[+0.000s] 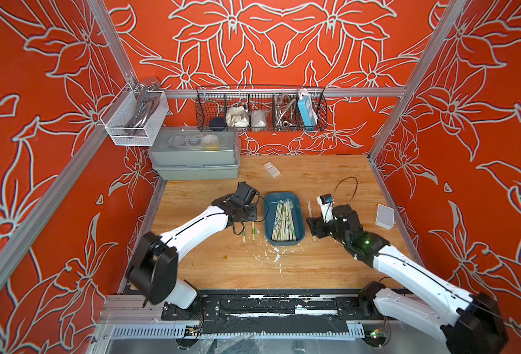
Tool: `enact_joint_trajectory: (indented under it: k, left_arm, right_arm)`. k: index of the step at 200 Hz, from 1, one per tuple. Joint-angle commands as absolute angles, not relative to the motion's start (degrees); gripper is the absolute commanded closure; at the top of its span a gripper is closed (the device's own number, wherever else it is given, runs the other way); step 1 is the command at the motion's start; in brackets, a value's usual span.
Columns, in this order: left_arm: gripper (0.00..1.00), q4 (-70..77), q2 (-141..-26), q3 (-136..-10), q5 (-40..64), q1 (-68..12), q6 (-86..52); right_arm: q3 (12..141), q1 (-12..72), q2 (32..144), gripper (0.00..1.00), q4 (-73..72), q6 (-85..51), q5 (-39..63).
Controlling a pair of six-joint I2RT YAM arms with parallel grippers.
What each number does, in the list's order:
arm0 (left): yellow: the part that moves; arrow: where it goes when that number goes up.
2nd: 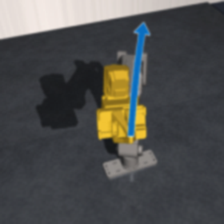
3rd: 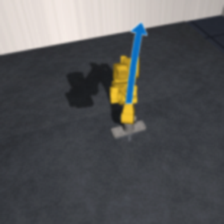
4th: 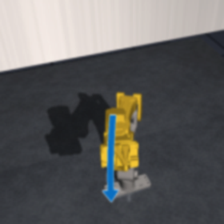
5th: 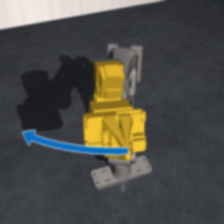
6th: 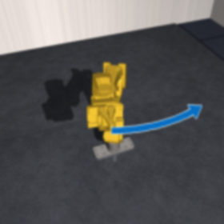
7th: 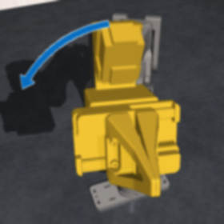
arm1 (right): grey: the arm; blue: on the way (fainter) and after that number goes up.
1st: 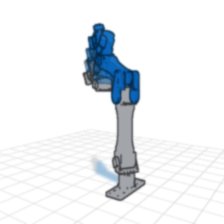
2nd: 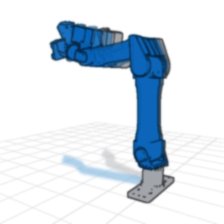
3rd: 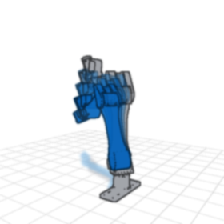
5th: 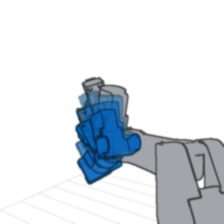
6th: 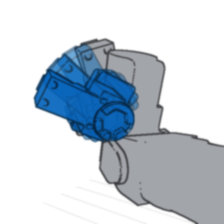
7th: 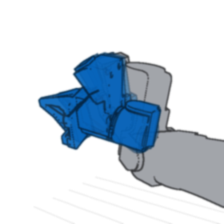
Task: Take the paired disposable chopsticks out of the storage box
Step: Pick up the paired disposable chopsticks from the storage box.
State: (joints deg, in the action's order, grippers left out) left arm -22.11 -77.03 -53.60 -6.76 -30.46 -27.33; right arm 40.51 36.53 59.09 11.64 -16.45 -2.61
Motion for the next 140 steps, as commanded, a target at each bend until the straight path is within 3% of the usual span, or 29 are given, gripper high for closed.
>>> enact_joint_trajectory:
  k: [1, 49, 98, 140]
  left_arm:
    - [0.49, -9.3, -65.4, -41.3, -3.1, -30.8, -20.6]
    - [0.42, 3.3, -41.6, -21.9, 0.7, -30.8, -13.1]
    - [0.41, 8.5, -35.7, -14.7, 5.8, -30.8, -9.3]
    - [0.41, 8.8, -36.6, -14.8, 2.6, -30.9, -9.0]
  right_arm:
    - [48.8, 38.9, 66.3, 0.35, 23.1, -18.5, -3.5]
    - [64.3, 40.8, 82.8, 0.46, 32.4, -20.8, -5.2]
    - [76.0, 40.8, 96.3, 0.53, 39.2, -20.8, -5.4]
    - [81.8, 40.8, 104.1, 0.57, 40.6, -21.4, -4.9]
